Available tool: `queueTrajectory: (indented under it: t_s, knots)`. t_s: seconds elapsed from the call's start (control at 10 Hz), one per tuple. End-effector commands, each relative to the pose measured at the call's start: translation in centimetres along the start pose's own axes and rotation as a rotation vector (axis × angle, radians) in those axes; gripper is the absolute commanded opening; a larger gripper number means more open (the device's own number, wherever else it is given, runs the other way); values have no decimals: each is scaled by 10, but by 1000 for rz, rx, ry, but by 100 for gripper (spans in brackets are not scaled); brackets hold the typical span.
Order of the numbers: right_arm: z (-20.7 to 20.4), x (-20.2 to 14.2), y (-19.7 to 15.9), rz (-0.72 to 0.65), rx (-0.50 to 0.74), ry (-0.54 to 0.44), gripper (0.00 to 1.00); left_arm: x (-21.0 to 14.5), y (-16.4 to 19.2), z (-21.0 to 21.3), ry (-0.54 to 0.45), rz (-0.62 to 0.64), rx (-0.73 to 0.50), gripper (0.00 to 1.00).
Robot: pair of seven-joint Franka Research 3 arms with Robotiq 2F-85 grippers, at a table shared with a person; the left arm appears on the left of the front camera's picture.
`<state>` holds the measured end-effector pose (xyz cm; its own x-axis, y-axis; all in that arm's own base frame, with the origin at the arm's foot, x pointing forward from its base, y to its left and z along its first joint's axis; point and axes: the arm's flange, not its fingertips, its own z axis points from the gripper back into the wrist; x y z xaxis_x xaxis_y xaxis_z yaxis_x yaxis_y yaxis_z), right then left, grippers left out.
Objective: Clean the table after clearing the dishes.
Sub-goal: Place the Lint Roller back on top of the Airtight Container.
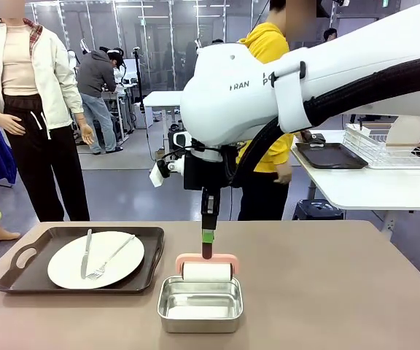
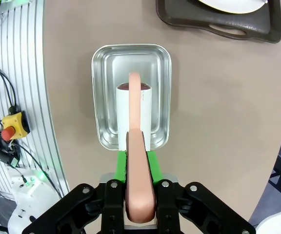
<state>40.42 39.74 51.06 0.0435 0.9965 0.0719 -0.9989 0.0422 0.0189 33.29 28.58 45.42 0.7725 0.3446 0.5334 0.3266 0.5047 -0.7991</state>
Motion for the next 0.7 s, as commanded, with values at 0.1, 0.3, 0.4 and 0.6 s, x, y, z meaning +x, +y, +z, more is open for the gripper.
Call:
queueTrajectory:
  t_s: [0.1,0.3,0.4,0.6]
  knots:
    - [-17,9,-4,33,12,19,20,-2,-1,3,5,-11,-7,100]
    - [-33,12,-15,33,12,38,20,-2,-1,3,5,-11,-7,100]
    - [-42,10,-21,46,23,20,20,-2,-1,3,5,-11,-7,100]
    - [-60,6,-34,55,28,13,20,-2,-1,3,5,-11,-7,100]
